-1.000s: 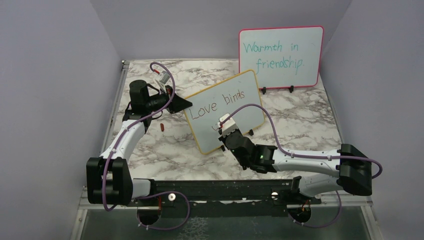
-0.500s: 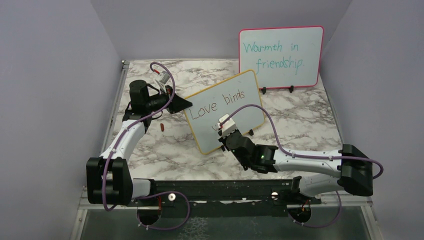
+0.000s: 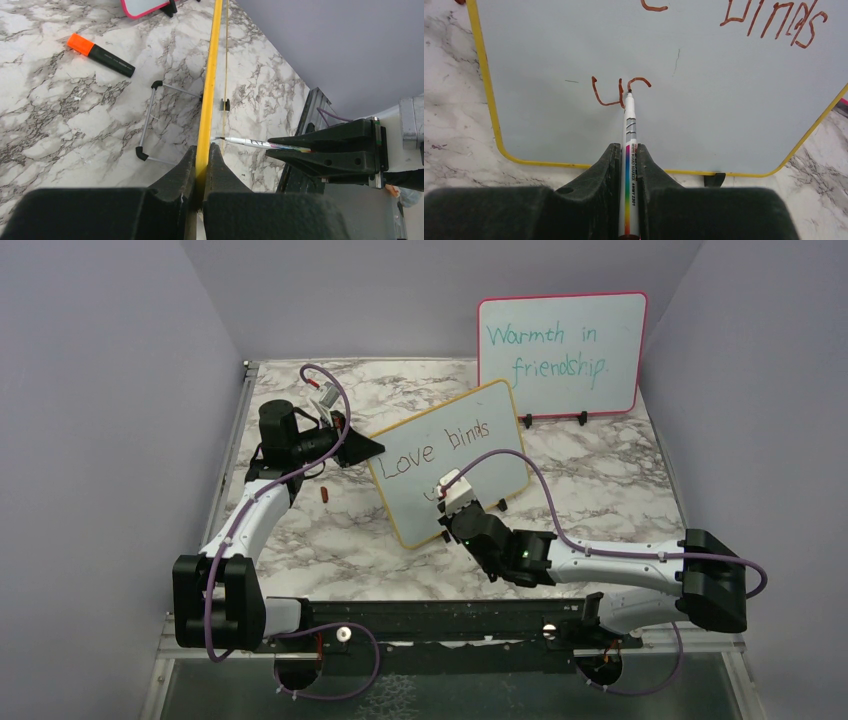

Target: Write a sentence on the whiteboard

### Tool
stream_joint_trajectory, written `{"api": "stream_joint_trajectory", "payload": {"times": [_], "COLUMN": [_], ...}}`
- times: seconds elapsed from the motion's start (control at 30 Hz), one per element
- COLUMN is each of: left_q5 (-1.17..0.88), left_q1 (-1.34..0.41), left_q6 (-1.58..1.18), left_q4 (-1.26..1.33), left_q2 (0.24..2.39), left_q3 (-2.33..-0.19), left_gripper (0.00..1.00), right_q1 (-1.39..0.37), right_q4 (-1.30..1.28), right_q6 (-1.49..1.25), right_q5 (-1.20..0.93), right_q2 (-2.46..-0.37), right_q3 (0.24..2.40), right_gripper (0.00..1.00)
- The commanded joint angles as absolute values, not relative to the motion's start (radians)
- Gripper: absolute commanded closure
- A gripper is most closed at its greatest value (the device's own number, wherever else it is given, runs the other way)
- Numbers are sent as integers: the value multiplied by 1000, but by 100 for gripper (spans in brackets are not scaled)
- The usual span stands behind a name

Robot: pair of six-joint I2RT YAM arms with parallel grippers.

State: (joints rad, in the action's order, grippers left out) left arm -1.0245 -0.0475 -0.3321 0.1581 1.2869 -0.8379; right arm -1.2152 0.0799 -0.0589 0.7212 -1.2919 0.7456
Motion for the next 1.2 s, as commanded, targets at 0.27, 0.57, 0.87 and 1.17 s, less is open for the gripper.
{"api": "stream_joint_trajectory", "payload": {"times": [0.27, 0.57, 0.87, 1.17], "left_q5": [-962, -959, -959, -959], "left_q1": [-40, -41, -41, -41], "left_q6": [-261, -262, -260, -259], "left_q4": [78, 77, 76, 75], "left_q2": [1302, 1302, 1302, 1303], "left_q3": [-839, -840, -839, -841], "left_gripper": [100, 100, 100, 100], "right_q1": [-1206, -1206, -1206, -1206], "right_q4": [29, 2, -30, -9], "right_q6": [-99, -118, -132, -113], "right_q5": [795, 787, 746, 674], "right_q2": [-1285, -1286, -1278, -1273], "right_q3": [727, 726, 722, 727], "right_gripper": [99, 99, 99, 99]}}
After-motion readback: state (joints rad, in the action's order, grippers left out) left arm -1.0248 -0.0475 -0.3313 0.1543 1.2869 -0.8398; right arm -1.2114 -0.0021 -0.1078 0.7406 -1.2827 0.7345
